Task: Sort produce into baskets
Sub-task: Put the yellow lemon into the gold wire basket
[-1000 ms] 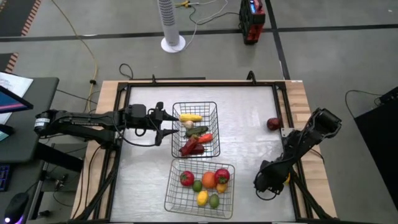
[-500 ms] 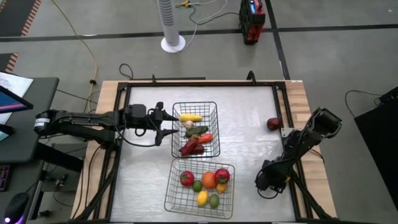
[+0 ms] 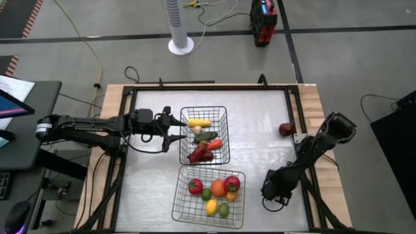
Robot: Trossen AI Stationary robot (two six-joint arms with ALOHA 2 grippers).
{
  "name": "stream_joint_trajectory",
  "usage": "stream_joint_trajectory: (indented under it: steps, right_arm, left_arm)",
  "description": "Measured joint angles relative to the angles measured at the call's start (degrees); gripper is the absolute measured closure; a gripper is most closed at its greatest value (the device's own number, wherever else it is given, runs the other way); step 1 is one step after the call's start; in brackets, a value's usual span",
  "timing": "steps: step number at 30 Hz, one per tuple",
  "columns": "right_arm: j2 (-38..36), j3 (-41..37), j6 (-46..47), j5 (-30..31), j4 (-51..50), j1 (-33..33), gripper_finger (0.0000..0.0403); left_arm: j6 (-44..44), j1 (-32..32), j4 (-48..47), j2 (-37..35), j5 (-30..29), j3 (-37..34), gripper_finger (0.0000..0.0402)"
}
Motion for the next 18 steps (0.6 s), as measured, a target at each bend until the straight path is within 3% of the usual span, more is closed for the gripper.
stream_joint_trajectory:
  steps: [8, 15, 18]
  right_arm:
    - [-0.06, 9.80, -3.59, 10.29, -6.09, -3.08, 0.0149]
    - [-0.08, 20.46, -5.51, 13.71, -15.55, -5.83, 0.0149]
    - [-0.11, 25.99, -5.75, 16.35, -15.09, -6.67, 0.0150]
  left_arm:
    - [-0.04, -0.02, 0.00, 0.00, 0.02, 0.00, 0.0171]
    - [-0.07, 0.00, -0.01, 0.00, 0.02, 0.00, 0.0171]
    - [-0.11, 0.00, 0.00, 0.00, 0.00, 0.00, 0.0171]
